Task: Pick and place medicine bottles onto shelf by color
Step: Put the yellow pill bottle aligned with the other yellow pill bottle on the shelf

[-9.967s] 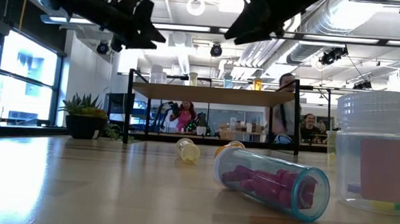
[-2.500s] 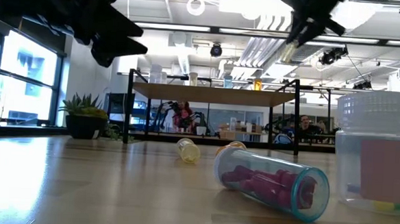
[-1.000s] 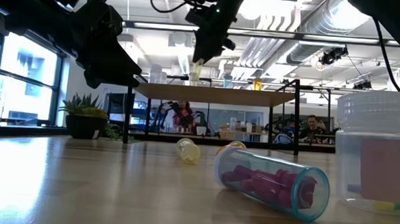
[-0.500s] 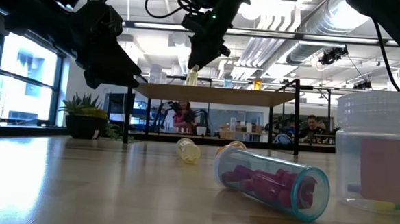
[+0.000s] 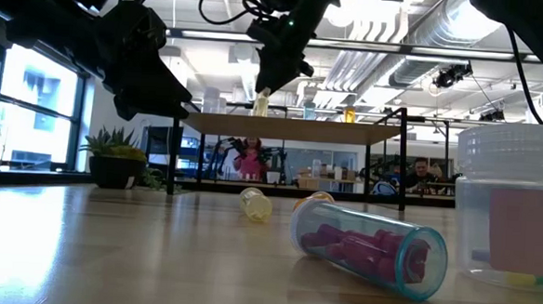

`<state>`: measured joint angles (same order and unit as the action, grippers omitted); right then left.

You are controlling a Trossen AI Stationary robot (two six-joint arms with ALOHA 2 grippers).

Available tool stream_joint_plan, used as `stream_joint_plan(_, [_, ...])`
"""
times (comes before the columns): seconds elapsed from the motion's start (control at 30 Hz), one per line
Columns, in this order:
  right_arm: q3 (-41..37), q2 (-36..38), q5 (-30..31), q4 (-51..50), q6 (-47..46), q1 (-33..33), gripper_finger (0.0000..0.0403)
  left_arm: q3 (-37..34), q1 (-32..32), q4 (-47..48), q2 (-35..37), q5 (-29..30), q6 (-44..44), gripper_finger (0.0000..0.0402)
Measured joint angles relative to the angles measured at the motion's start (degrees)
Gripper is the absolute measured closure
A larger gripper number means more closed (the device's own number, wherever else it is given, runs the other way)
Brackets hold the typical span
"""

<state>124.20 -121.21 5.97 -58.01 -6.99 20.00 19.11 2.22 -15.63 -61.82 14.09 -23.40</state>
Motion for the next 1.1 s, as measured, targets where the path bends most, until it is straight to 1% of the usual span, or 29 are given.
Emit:
stream_joint_plan(0.3, [0.0, 0.0, -0.1, 0.0, -0.6, 0.4, 0.0274, 0.0, 0.0, 0.0, 0.0, 0.0, 0.0, 0.0186])
stream_joint_plan(1.1, [0.0, 0.0, -0.3, -0.9, 0.0, 0.6, 0.0273, 0.0, 0.0, 0.0, 0.0, 0.0, 0.0, 0.0186])
